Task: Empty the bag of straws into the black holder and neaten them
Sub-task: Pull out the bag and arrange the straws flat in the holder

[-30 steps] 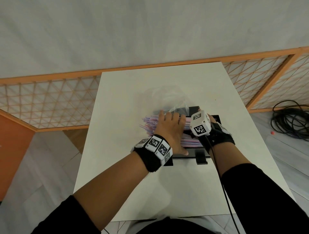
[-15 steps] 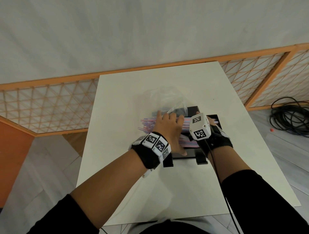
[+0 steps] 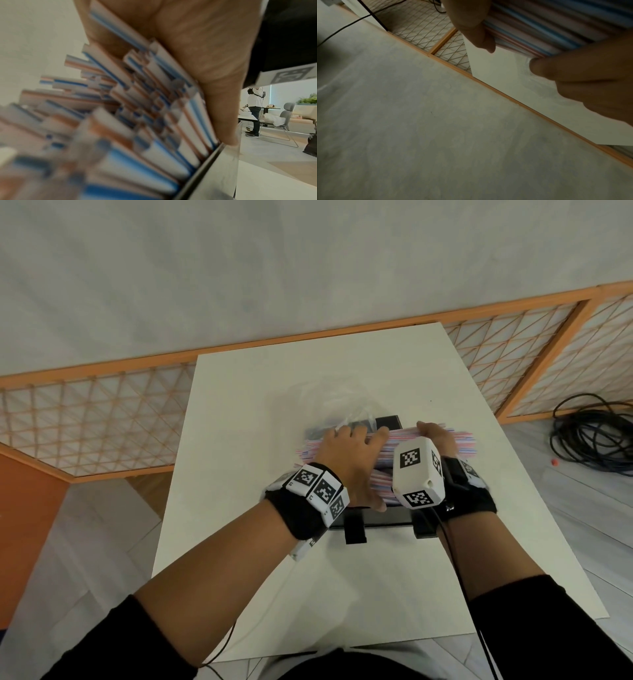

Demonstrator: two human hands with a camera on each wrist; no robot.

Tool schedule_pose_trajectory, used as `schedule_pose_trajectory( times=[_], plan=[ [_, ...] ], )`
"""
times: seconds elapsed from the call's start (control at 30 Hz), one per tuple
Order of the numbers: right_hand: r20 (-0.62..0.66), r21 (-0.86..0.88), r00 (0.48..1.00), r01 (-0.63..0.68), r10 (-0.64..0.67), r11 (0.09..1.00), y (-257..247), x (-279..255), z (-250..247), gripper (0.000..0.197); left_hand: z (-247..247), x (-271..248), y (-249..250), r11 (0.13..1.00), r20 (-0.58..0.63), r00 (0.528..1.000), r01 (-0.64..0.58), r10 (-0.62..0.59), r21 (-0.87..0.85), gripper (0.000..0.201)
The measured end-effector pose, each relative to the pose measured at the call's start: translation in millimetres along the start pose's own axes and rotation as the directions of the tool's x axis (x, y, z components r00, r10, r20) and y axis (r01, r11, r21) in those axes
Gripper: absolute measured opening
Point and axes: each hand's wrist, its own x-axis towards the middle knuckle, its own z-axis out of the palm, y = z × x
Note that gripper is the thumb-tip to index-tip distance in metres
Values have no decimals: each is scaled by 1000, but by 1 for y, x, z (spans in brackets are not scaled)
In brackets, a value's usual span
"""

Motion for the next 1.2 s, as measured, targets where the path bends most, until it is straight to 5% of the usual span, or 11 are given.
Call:
schedule_pose_trajectory(
  times=[0.47, 0.63, 0.77, 0.97, 1.2],
  plan=[
    [154, 122, 986, -76, 57, 990, -2, 5, -33, 46, 2, 13, 5, 999, 91, 995, -41, 44, -34, 117],
    [207, 204, 978, -30, -13, 978, -6, 2, -41, 55, -7, 19, 12, 997, 109, 992, -58, 64, -55, 122],
    [104, 172, 995, -18, 0, 985, -8, 1, -50, 43, -9, 27, 17, 996, 174, 983, -49, 61, -77, 128],
    [83, 268, 997, -31, 10, 963, -5, 9, -56, 73, -8, 28, 11, 982, 158, 985, -42, 72, -184, 128],
    [103, 369, 994, 5, -46, 929, -30, 20, -68, 67, -10, 31, 1, 948, 196, 979, 4, 62, -318, 123]
  ],
)
